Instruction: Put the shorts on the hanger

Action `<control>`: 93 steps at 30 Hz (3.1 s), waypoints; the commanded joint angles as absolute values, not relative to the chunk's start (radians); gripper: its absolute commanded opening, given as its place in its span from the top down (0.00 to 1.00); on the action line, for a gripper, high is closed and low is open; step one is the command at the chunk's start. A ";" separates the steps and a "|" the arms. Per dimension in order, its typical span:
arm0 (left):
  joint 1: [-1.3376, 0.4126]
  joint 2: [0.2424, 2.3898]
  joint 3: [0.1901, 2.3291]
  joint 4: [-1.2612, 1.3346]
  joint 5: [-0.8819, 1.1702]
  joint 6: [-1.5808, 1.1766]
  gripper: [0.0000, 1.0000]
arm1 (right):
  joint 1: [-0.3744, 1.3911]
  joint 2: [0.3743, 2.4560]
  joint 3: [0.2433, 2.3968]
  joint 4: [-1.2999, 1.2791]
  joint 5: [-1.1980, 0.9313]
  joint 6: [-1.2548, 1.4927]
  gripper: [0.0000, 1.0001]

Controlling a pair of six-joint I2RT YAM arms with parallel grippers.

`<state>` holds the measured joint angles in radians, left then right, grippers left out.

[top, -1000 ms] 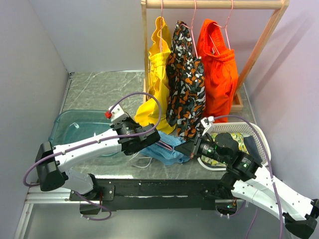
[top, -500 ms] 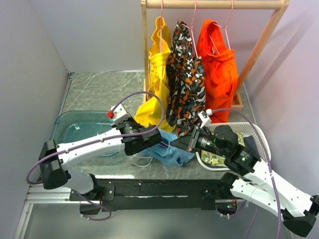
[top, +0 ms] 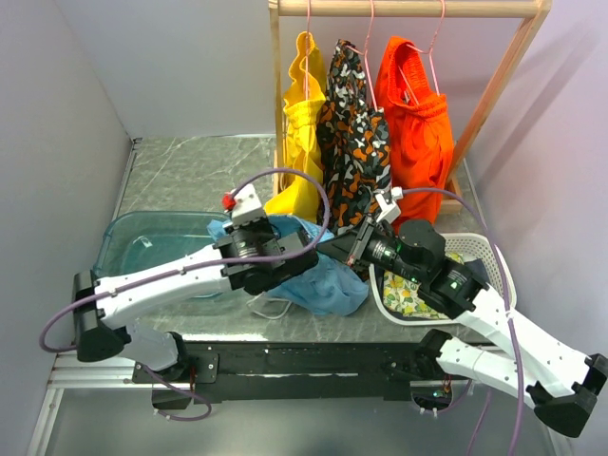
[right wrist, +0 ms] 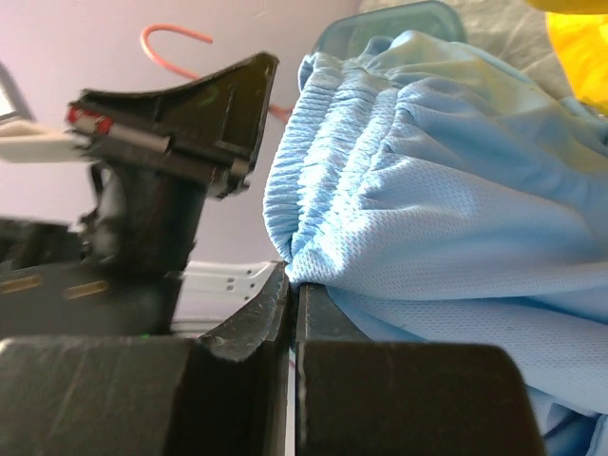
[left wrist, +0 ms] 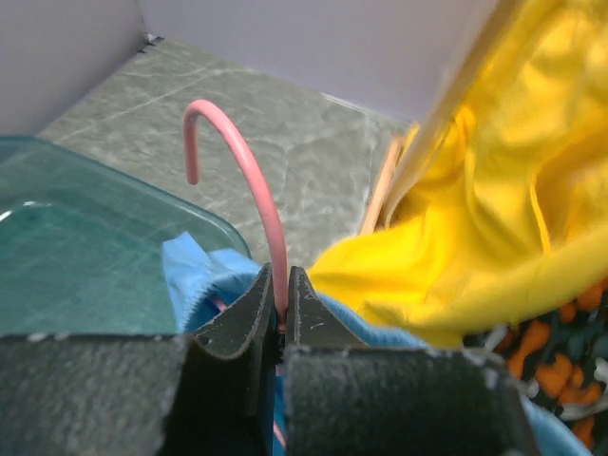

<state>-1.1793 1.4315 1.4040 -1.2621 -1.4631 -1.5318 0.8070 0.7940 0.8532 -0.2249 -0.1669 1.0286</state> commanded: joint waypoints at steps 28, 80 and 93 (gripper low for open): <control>-1.062 1.190 1.462 -0.577 -0.928 -0.453 0.99 | 0.917 0.891 1.255 -0.416 0.032 0.683 0.45; -1.043 1.263 1.809 -0.755 -0.657 -0.440 0.99 | 1.327 1.109 1.247 -0.548 0.594 0.287 1.00; -1.043 1.197 1.802 -0.707 -0.549 -0.405 0.38 | 1.335 0.914 1.154 -0.403 0.600 0.256 1.00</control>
